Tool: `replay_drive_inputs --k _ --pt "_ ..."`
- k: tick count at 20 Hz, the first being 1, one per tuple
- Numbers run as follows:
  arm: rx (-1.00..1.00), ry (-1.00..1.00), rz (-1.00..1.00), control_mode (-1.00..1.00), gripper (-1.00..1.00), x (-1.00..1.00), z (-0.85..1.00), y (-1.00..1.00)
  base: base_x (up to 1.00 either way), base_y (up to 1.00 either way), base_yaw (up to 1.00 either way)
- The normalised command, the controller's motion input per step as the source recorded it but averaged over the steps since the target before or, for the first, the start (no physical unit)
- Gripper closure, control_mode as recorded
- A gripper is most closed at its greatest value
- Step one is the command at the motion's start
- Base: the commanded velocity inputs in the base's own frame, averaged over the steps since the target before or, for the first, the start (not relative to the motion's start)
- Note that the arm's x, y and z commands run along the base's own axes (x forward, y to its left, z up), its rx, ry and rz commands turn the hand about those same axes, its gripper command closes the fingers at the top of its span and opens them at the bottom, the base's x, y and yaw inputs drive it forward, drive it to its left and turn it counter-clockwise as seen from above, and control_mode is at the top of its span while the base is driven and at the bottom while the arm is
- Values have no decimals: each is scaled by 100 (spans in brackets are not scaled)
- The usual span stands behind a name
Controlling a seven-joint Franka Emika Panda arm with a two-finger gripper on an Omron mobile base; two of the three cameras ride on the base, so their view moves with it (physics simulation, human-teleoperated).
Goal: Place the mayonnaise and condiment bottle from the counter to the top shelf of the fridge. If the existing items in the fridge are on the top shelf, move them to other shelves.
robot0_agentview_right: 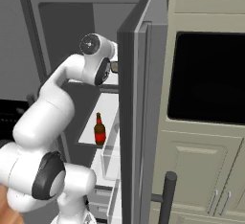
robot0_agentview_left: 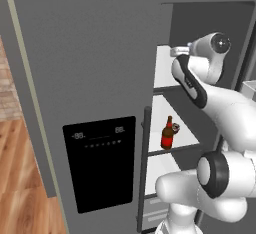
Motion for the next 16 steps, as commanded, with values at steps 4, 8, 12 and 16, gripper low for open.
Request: replay_drive_inputs --k 4,8,12,16 --pt "0 23 0 -100 100 70 -53 -9 0 0 0" --pt "0 15 0 -100 100 11 -37 -1 0 0 0" --pt "0 2 0 -100 -100 3 0 0 0 0 0" --pt "0 -6 0 -100 -100 -10 1 0 0 0 0"
